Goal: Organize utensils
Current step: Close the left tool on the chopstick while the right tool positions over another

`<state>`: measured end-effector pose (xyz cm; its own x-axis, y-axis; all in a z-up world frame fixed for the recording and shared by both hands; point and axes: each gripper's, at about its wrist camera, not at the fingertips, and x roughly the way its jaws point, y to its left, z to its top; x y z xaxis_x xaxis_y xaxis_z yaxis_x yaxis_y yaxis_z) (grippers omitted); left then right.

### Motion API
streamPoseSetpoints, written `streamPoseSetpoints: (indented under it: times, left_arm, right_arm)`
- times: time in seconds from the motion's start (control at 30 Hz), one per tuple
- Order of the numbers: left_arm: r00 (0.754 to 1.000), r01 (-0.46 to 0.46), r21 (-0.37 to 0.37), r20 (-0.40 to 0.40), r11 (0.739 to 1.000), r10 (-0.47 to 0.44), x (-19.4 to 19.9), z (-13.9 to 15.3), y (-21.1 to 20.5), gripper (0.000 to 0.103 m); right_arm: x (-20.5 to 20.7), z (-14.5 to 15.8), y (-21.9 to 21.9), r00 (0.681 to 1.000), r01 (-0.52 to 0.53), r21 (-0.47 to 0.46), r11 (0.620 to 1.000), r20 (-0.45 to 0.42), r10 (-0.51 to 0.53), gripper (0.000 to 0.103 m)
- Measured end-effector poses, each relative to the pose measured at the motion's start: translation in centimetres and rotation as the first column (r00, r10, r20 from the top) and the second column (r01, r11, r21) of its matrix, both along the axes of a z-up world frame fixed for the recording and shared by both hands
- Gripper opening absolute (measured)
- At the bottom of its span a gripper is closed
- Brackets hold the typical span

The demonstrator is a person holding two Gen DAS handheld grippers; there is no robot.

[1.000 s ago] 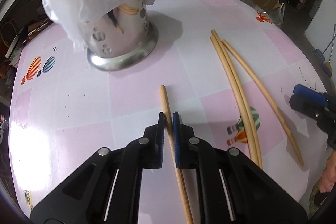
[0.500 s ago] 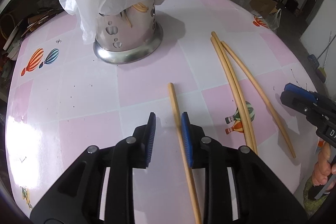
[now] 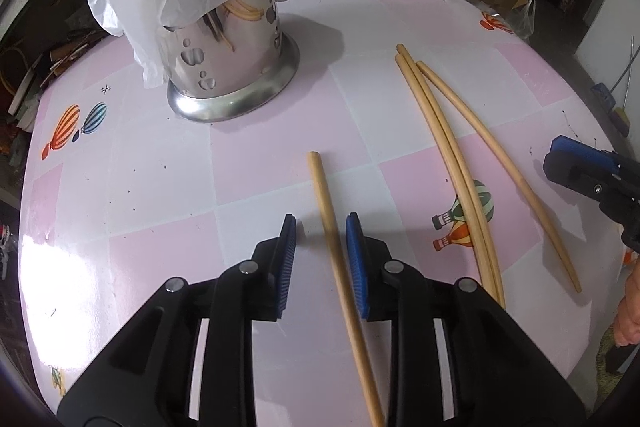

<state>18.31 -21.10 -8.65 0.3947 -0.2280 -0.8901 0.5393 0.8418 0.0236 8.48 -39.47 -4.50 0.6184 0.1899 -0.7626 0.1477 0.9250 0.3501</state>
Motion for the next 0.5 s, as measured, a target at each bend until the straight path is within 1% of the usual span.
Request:
streamPoseSetpoints:
  times: [0.13,0.2,0.23,0.33,0.5]
  left_arm:
    - [1.000,-0.014,0.000,0.001,1.000,0.014,0.04,-0.02,-0.03,0.023]
    - [1.000,-0.018,-0.003,0.006,1.000,0.018,-0.03,-0.05,-0.05,0.018]
    - [1.000,-0.018,-0.002,0.008,1.000,0.018,-0.06,-0.08,-0.08,0.014]
    - [1.000,-0.027,0.000,0.015,1.000,0.027,0.00,-0.09,0.00,0.008]
    - [0.999,-0.037,-0.018,0.014,0.999,0.037,0.12,-0.12,0.37,0.006]
  right_arm:
    - [0.04,-0.02,0.07,1.000,-0.004,-0.002,1.000,0.001,0.004,0.033]
    - [0.07,-0.04,0.13,1.000,-0.005,-0.003,1.000,0.001,0.005,0.033]
    - [0.07,-0.05,0.16,1.000,-0.006,-0.004,1.000,0.000,0.006,0.033]
    - [0.11,-0.05,0.24,1.000,-0.005,-0.004,1.000,-0.001,0.005,0.033]
    - [0.13,-0.07,0.28,1.000,-0.004,-0.005,1.000,-0.005,0.004,0.033]
